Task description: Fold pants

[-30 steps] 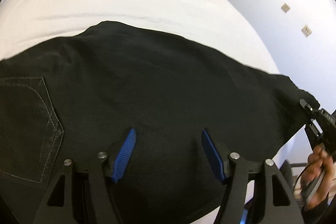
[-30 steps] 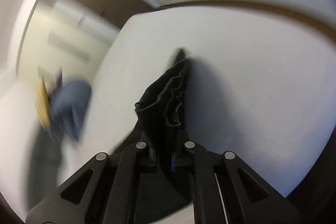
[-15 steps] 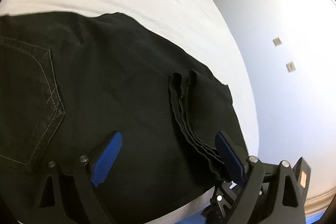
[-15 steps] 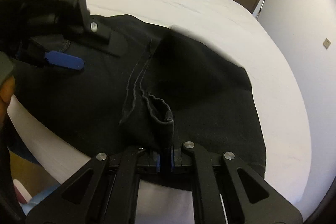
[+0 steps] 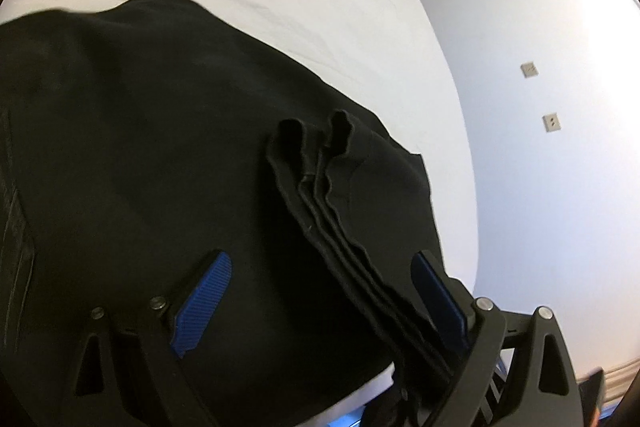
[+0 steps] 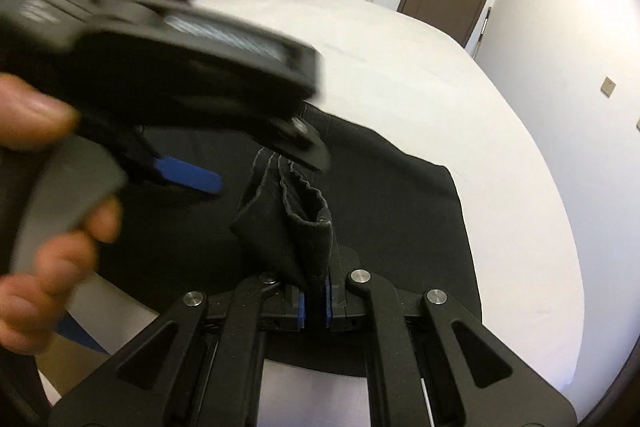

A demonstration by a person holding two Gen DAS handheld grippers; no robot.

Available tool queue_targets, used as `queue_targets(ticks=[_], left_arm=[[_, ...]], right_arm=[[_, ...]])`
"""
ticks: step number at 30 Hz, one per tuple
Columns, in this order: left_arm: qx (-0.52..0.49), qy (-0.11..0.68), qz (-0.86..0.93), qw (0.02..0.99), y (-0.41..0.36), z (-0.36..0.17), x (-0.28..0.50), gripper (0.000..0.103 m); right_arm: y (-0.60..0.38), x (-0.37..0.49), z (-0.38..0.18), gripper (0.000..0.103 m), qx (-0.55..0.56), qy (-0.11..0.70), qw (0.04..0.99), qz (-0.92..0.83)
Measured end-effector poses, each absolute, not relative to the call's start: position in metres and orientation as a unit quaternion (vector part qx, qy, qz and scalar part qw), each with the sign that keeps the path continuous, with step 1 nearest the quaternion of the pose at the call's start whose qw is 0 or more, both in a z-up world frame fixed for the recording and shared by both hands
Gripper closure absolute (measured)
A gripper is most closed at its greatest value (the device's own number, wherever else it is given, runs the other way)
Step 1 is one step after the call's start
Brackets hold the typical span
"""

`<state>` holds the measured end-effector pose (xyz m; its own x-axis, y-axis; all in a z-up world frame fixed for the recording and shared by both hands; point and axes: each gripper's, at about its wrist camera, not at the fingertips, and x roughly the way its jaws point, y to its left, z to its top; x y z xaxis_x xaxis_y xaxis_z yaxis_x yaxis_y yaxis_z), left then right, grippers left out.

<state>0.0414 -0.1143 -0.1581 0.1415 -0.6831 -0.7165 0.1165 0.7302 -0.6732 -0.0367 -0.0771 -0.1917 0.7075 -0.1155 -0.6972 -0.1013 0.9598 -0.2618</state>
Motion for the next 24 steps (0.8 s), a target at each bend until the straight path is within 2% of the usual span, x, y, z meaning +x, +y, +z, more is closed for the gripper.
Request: queue_targets(ticks=[1, 3, 5, 8, 19, 24], left_arm=[[-0.237, 0.591, -0.284, 0.717, -0.118, -0.159, 0.043, 0.012], [-0.237, 0.592, -0.292, 0.713, -0.122, -0.16, 0.051, 0.024], [-0.23, 0.604, -0.31, 0.698, -0.124, -0.161, 0.058, 0.076], [-0.175, 0.607, -0.316, 0.708, -0.126, -0.155, 0.064, 0.093], [-0.053, 0.608, -0.315, 0.727, -0.064, -0.143, 0.082, 0.094], [-0.055, 0.616, -0.303, 0.725, -0.037, -0.154, 0.082, 0.093]], right_arm=[[-0.073, -0.037, -0.191, 0.098, -0.143, 0.382, 0.913, -0.001], [-0.071, -0.035, -0.193, 0.098, -0.144, 0.382, 0.913, 0.006], [-0.067, -0.038, -0.193, 0.098, -0.149, 0.383, 0.912, 0.013], [-0.06, -0.037, -0.193, 0.097, -0.155, 0.384, 0.91, 0.026], [0.004, -0.016, -0.194, 0.097, -0.162, 0.388, 0.9, 0.112], [0.023, -0.011, -0.213, 0.097, -0.157, 0.412, 0.887, 0.135]])
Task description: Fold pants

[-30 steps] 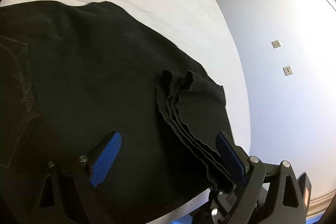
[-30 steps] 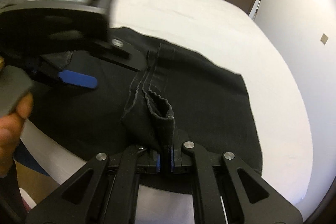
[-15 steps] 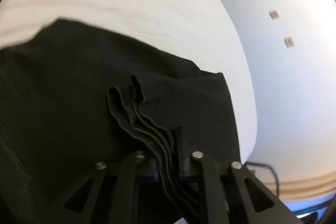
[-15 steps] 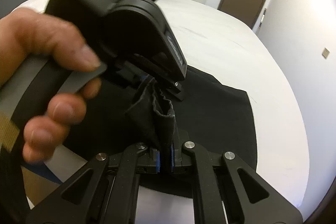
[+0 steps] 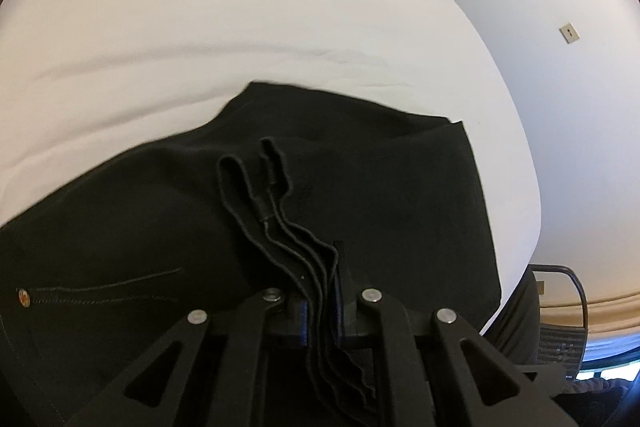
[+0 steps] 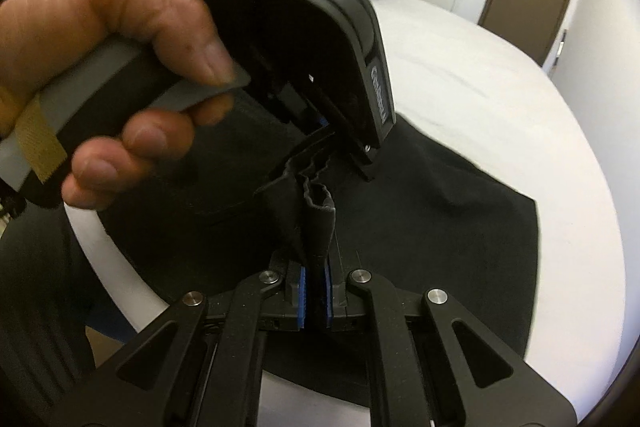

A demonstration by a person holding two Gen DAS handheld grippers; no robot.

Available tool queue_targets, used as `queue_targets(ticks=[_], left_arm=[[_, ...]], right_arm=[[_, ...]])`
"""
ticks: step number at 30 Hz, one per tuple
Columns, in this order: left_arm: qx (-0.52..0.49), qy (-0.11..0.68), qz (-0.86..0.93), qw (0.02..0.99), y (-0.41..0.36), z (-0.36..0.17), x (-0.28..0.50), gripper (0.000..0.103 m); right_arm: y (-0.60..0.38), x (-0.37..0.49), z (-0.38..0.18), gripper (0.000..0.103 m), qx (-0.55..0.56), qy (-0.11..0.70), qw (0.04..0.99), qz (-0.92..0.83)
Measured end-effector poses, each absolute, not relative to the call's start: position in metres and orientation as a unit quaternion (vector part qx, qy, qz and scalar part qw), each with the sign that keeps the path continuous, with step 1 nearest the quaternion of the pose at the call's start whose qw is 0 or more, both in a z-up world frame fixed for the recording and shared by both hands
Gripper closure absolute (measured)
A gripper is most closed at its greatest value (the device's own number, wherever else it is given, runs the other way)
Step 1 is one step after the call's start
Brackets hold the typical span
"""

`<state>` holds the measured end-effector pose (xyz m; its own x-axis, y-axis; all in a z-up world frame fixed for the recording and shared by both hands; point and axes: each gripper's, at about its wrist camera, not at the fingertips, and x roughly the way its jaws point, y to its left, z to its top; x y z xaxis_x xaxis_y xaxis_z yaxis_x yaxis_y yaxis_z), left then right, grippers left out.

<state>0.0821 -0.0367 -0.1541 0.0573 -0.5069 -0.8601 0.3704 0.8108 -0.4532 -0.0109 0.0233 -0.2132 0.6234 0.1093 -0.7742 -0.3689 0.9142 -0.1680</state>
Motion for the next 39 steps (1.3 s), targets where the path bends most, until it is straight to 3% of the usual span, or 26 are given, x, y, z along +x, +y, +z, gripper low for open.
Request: queue_targets(ticks=[7, 9, 11, 12, 13, 14, 15, 19, 22, 28, 32, 34, 39], left_arm=[[-0.075, 0.619, -0.295, 0.724, -0.032, -0.173, 0.081, 0.086], [-0.075, 0.613, -0.291, 0.731, -0.028, -0.169, 0.078, 0.078], [-0.061, 0.596, -0.272, 0.753, -0.022, -0.159, 0.082, 0.054], [-0.046, 0.586, -0.252, 0.769, -0.017, -0.152, 0.08, 0.045], [-0.024, 0.573, -0.22, 0.789, -0.011, -0.144, 0.077, 0.028], [0.004, 0.551, -0.175, 0.816, -0.002, -0.133, 0.072, 0.022], [0.012, 0.539, -0.153, 0.828, 0.004, -0.126, 0.069, 0.022], [0.003, 0.491, -0.146, 0.859, 0.01, -0.099, 0.044, 0.022], [0.026, 0.471, -0.198, 0.859, -0.016, -0.098, 0.02, 0.022], [0.066, 0.529, -0.224, 0.816, -0.069, -0.163, -0.006, 0.026], [0.054, 0.54, -0.192, 0.818, -0.062, -0.182, -0.013, 0.026], [0.065, 0.544, -0.184, 0.816, -0.064, -0.184, -0.014, 0.023], [0.059, 0.545, -0.182, 0.816, -0.061, -0.189, -0.017, 0.021]], right_arm=[[0.007, 0.017, -0.237, 0.094, -0.153, 0.446, 0.871, 0.138], [0.007, 0.019, -0.243, 0.093, -0.151, 0.463, 0.862, 0.143], [0.004, 0.012, -0.246, 0.092, -0.133, 0.472, 0.858, 0.148], [-0.002, 0.017, -0.245, 0.084, -0.113, 0.482, 0.854, 0.161], [-0.008, 0.016, -0.242, 0.072, -0.091, 0.491, 0.848, 0.178], [-0.016, 0.012, -0.237, 0.066, -0.06, 0.501, 0.84, 0.2], [-0.022, 0.01, -0.232, 0.057, -0.037, 0.504, 0.836, 0.212], [-0.079, -0.006, -0.19, 0.057, 0.104, 0.49, 0.825, 0.261], [-0.151, 0.028, -0.184, 0.057, 0.221, 0.489, 0.797, 0.276], [-0.252, 0.128, -0.202, 0.055, 0.395, 0.465, 0.738, 0.288], [-0.278, 0.163, -0.245, 0.055, 0.431, 0.501, 0.709, 0.248], [-0.277, 0.165, -0.273, 0.061, 0.437, 0.52, 0.691, 0.246], [-0.257, 0.121, -0.274, 0.059, 0.414, 0.521, 0.687, 0.291]])
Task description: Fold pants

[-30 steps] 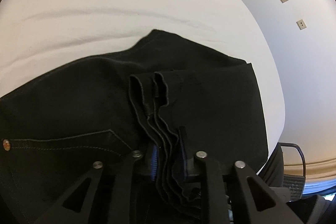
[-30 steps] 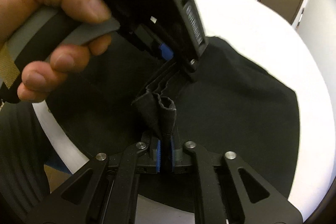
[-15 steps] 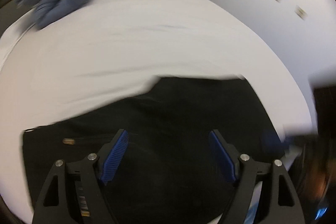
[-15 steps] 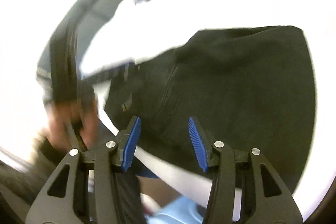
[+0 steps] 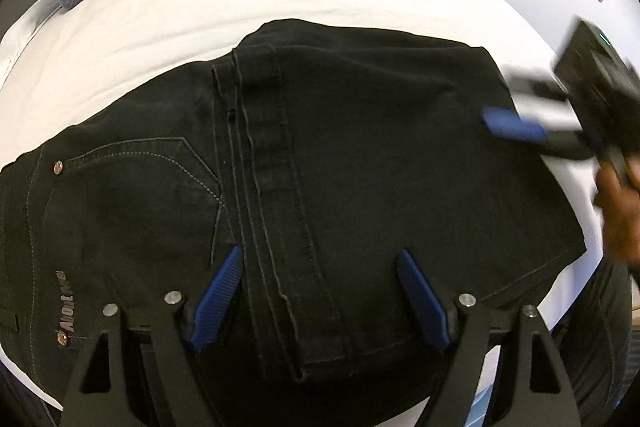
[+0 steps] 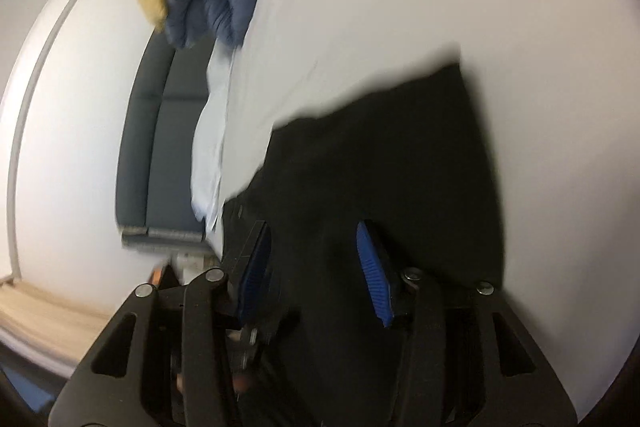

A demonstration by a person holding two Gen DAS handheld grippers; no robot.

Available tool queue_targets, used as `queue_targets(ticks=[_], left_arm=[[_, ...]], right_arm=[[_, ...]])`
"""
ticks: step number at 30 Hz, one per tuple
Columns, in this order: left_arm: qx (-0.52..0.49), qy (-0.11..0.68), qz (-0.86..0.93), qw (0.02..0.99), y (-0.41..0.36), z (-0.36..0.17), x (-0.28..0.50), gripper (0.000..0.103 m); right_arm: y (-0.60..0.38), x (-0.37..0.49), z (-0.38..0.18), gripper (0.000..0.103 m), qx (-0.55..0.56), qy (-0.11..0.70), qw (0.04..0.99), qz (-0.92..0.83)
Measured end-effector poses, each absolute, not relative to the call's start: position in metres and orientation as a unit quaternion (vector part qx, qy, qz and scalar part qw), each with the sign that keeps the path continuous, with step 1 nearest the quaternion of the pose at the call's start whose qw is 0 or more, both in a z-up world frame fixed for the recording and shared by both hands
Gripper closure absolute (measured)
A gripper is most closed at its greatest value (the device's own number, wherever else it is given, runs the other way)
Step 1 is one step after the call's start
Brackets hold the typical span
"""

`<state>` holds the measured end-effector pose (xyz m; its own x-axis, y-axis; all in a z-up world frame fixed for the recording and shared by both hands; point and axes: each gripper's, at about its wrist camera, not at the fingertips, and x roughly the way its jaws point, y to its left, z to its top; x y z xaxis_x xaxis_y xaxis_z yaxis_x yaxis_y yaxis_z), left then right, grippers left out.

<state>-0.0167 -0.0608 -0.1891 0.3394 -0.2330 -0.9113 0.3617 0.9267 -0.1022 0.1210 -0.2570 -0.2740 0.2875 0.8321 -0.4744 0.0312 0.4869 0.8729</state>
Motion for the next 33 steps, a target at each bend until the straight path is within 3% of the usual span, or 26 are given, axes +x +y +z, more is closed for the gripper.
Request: queue_targets(ticks=[8, 16, 18, 21, 22, 23, 29, 33], left_arm=[[0.045, 0.544, -0.185, 0.817, -0.069, -0.191, -0.016, 0.02], [-0.022, 0.528, -0.192, 0.827, -0.023, -0.18, -0.019, 0.02], [-0.064, 0.509, -0.182, 0.839, 0.003, -0.17, -0.025, 0.02], [-0.121, 0.477, -0.139, 0.859, 0.056, -0.154, -0.039, 0.02], [-0.144, 0.471, -0.124, 0.862, 0.076, -0.152, -0.045, 0.02], [-0.177, 0.462, -0.103, 0.863, 0.105, -0.149, -0.053, 0.02], [-0.338, 0.407, -0.007, 0.849, 0.234, -0.15, -0.099, 0.013], [-0.398, 0.403, 0.018, 0.824, 0.276, -0.167, -0.103, 0.013]], right_arm=[[-0.209, 0.023, -0.26, 0.059, 0.337, 0.572, 0.674, 0.325], [-0.2, 0.09, -0.191, 0.056, 0.358, 0.472, 0.713, 0.376], [-0.194, 0.121, -0.206, 0.053, 0.382, 0.479, 0.703, 0.361], [-0.193, 0.146, -0.254, 0.034, 0.381, 0.528, 0.694, 0.307], [-0.195, 0.15, -0.271, 0.048, 0.374, 0.552, 0.692, 0.275], [-0.194, 0.148, -0.271, 0.052, 0.362, 0.545, 0.707, 0.267], [-0.157, 0.131, -0.234, 0.046, 0.387, 0.521, 0.694, 0.311], [-0.122, 0.129, -0.21, 0.045, 0.417, 0.489, 0.674, 0.363]])
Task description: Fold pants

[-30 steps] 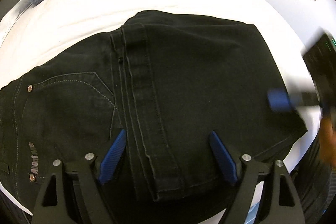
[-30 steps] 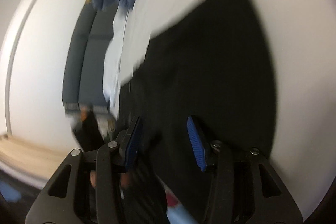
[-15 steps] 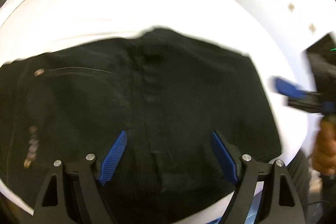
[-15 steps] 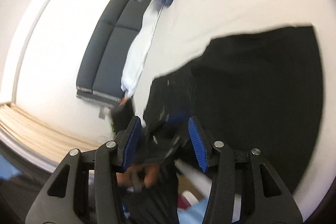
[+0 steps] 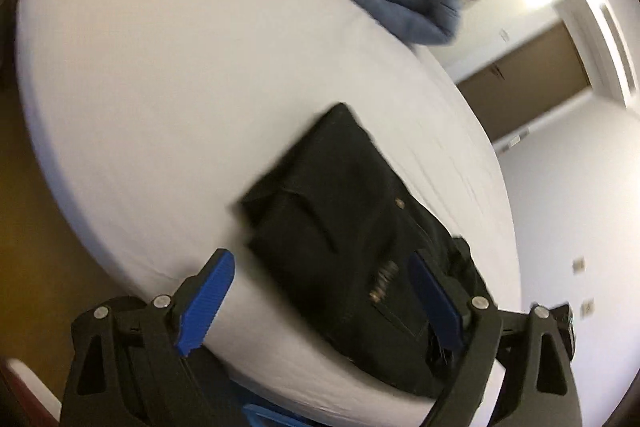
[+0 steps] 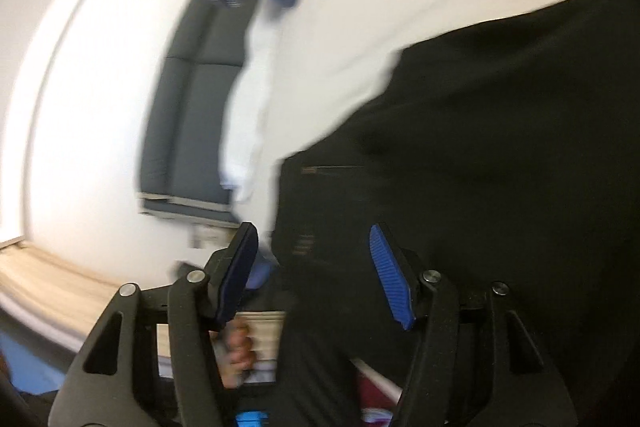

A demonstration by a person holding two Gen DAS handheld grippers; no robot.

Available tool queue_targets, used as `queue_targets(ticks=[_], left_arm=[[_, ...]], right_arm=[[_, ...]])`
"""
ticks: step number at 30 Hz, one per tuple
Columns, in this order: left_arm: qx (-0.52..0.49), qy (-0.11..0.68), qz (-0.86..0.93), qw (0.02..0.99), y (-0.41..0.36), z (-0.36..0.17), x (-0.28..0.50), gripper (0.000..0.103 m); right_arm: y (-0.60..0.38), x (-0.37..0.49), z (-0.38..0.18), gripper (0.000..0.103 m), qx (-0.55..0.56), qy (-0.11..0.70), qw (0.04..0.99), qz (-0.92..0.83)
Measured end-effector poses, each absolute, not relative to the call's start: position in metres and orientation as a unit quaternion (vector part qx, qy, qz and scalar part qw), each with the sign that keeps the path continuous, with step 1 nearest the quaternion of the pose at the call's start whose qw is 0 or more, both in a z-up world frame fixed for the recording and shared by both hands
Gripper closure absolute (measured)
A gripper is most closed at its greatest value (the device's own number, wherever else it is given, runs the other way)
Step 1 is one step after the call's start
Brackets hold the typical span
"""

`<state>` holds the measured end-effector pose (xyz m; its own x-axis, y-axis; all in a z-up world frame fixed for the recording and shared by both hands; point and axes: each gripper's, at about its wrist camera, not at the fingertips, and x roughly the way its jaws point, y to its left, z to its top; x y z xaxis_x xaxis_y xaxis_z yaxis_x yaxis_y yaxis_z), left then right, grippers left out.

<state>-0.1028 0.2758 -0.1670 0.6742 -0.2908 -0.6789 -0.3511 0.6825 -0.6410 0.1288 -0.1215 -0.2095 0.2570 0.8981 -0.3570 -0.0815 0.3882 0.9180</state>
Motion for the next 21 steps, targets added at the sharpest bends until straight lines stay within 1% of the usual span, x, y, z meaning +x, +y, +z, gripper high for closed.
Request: queue_targets(ticks=[4, 8, 12, 13, 14, 15, 16, 17, 18, 19, 20, 21], left_arm=[[-0.461, 0.399, 0.012, 0.792, 0.291, -0.19, -0.1, 0.013], [-0.504, 0.388, -0.003, 0.772, 0.296, -0.214, -0.09, 0.013], [-0.541, 0.372, -0.016, 0.754, 0.29, -0.204, -0.079, 0.013], [-0.549, 0.368, -0.02, 0.75, 0.291, -0.206, -0.075, 0.015], [-0.558, 0.364, -0.022, 0.745, 0.291, -0.208, -0.071, 0.024], [-0.565, 0.363, -0.022, 0.741, 0.293, -0.211, -0.067, 0.031], [-0.57, 0.364, -0.018, 0.736, 0.295, -0.213, -0.064, 0.045], [-0.576, 0.366, -0.014, 0.731, 0.297, -0.217, -0.062, 0.062], [-0.58, 0.366, -0.015, 0.727, 0.298, -0.22, -0.06, 0.069], [-0.583, 0.366, -0.017, 0.725, 0.298, -0.221, -0.059, 0.079], [-0.583, 0.367, -0.018, 0.725, 0.298, -0.222, -0.058, 0.083], [-0.582, 0.365, -0.019, 0.727, 0.298, -0.221, -0.058, 0.085]], right_arm=[[-0.089, 0.131, -0.201, 0.045, 0.418, 0.489, 0.663, 0.383], [-0.083, 0.127, -0.202, 0.044, 0.424, 0.49, 0.656, 0.388], [-0.086, 0.119, -0.2, 0.043, 0.428, 0.486, 0.651, 0.395], [-0.085, 0.119, -0.201, 0.043, 0.428, 0.487, 0.651, 0.395], [-0.084, 0.12, -0.203, 0.043, 0.429, 0.488, 0.65, 0.393], [-0.085, 0.122, -0.205, 0.043, 0.43, 0.49, 0.65, 0.391], [-0.088, 0.123, -0.208, 0.043, 0.432, 0.493, 0.648, 0.388], [-0.088, 0.125, -0.212, 0.043, 0.433, 0.498, 0.645, 0.384], [-0.087, 0.129, -0.214, 0.043, 0.433, 0.502, 0.645, 0.379], [-0.087, 0.133, -0.217, 0.043, 0.431, 0.507, 0.646, 0.374], [-0.09, 0.136, -0.219, 0.043, 0.427, 0.513, 0.646, 0.369], [-0.089, 0.14, -0.224, 0.043, 0.419, 0.527, 0.646, 0.359]])
